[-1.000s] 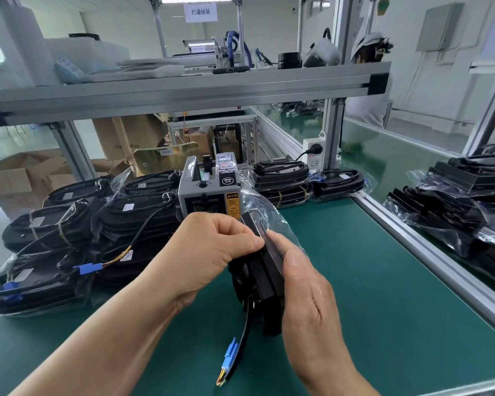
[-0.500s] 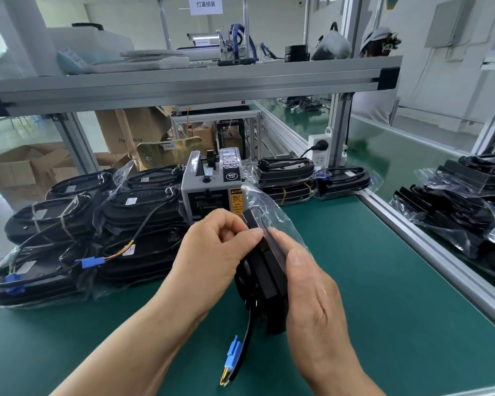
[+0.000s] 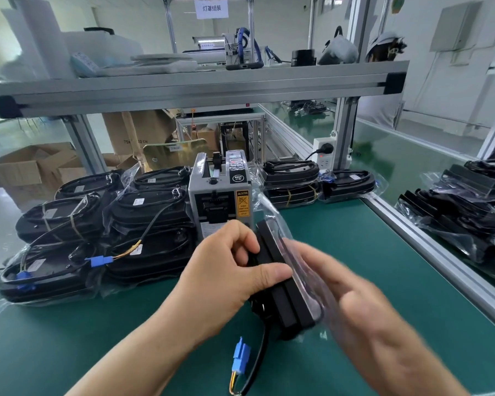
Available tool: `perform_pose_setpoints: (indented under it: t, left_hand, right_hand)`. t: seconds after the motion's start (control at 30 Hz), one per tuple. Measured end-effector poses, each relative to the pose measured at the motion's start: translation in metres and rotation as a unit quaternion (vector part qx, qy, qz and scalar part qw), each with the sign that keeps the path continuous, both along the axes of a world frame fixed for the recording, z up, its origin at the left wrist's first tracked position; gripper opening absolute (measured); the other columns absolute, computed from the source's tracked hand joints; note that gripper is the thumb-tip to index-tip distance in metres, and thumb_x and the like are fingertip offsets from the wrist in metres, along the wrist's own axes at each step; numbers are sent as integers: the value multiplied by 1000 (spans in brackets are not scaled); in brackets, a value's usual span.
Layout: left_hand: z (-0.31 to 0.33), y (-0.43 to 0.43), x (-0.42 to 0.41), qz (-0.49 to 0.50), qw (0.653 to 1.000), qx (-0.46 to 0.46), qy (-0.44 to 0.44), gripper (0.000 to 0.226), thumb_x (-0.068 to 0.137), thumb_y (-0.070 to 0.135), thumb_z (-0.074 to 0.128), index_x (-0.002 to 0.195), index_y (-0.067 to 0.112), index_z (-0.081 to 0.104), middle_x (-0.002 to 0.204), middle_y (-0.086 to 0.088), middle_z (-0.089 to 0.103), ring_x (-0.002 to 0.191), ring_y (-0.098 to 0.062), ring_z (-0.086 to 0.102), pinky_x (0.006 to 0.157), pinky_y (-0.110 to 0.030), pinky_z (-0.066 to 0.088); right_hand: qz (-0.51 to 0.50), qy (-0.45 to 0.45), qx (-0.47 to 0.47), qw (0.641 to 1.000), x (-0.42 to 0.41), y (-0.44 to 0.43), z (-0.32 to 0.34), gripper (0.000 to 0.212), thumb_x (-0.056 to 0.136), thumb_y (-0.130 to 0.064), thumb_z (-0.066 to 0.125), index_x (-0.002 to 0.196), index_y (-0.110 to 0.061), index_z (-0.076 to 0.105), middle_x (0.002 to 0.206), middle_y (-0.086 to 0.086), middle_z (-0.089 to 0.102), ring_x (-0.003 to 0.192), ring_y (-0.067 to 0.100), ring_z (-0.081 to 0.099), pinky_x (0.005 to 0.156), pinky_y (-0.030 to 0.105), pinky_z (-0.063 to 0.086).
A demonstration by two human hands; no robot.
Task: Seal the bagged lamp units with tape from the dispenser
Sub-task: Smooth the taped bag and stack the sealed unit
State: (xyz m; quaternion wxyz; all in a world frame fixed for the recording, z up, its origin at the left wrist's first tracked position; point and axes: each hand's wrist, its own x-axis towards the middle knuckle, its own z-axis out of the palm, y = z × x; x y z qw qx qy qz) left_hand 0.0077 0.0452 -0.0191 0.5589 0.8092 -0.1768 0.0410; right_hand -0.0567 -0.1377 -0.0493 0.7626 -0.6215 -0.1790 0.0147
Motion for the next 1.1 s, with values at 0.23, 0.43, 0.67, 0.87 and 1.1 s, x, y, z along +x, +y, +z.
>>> perform_pose_setpoints:
  t: [0.23, 0.43, 0.67, 0.87, 1.1]
  left_hand:
    - [-22, -25, -51, -13, 982, 90, -163, 40, 57, 58, 67, 78, 33, 44, 82, 20, 53, 67, 1, 49, 61, -12, 41]
    - [-57, -16, -30, -51, 934, 195, -294, 40, 65, 28, 80, 74, 23, 41, 75, 12, 43, 65, -3, 32, 58, -13, 32]
    - [-79, 6, -19, -77, 947, 145, -275, 32, 81, 40, 75, 76, 24, 49, 81, 20, 43, 68, -6, 45, 66, -13, 36]
    - [-66, 1, -11, -137, 971, 49, -192, 23, 85, 17, 72, 69, 18, 56, 75, 12, 53, 66, -12, 54, 65, -20, 43]
    - [-44, -2, 64, 161, 968, -175, 81, 15, 87, 27, 68, 76, 20, 76, 66, 5, 66, 56, -4, 55, 54, -16, 45]
  right_hand:
    - [-99, 50, -211, 971, -15, 1, 31, 56, 56, -62, 76, 109, -49, 62, 105, -10, 73, 99, 8, 69, 95, 45, 53]
    - [-265, 55, -50, 961, -4, 32, -19, 30, 93, -28, 66, 123, -30, 66, 115, -23, 71, 112, -4, 63, 105, 33, 45]
    - [-334, 30, -34, 942, 4, 46, -45, 42, 98, -45, 34, 123, -36, 67, 123, -26, 66, 121, -6, 56, 106, 28, 40]
    - [-301, 31, 45, 952, 4, 53, -60, 53, 84, -15, 73, 125, -48, 63, 123, -11, 71, 114, 6, 66, 93, 17, 50]
    - [-399, -13, -14, 917, 12, 44, -69, 64, 84, 10, 67, 124, -40, 68, 125, -18, 68, 117, -1, 62, 94, 6, 43]
